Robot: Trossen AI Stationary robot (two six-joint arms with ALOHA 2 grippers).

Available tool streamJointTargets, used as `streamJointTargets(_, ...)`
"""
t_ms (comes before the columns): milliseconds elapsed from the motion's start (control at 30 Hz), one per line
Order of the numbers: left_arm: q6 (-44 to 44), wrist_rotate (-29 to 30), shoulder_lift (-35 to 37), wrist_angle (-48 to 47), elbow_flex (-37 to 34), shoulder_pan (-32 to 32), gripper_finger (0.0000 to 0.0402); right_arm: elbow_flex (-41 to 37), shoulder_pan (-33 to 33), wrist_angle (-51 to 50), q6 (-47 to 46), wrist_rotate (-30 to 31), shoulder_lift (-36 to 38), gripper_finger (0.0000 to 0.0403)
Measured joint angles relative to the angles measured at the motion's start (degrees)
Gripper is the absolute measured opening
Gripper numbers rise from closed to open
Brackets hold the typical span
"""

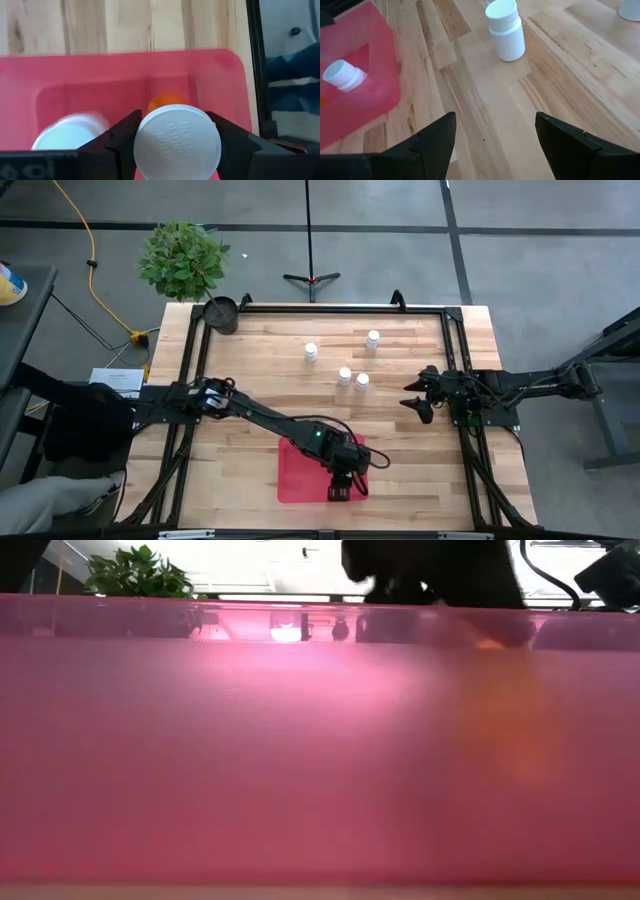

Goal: Pick and place pill bottles into a basket
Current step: Put the orange pill bottle into the pink bin

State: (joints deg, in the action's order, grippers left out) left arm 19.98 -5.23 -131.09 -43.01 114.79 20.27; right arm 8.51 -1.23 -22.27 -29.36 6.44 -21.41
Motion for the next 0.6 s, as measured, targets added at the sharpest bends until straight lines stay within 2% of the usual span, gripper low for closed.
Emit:
streamJointTargets(167,-0.1,0.0,-1.1,0.0,-0.1,0.0,0.0258,0.0,0.0,0.0,-0.1,0.0,0.0,0.0263)
streamJointTargets(433,-1.8,0.1,-2.3,-0.5,-0.2,0.0,0.0235,0.0,0.0,0.1,-0.2,0.0,0.0,0.0263)
streamJointTargets(600,-3.1,0.7,-2.3,-0.6,-0.2,0.0,0.0272,0.0,0.0,0.2,-0.2,-0.5,0.0,0.0263)
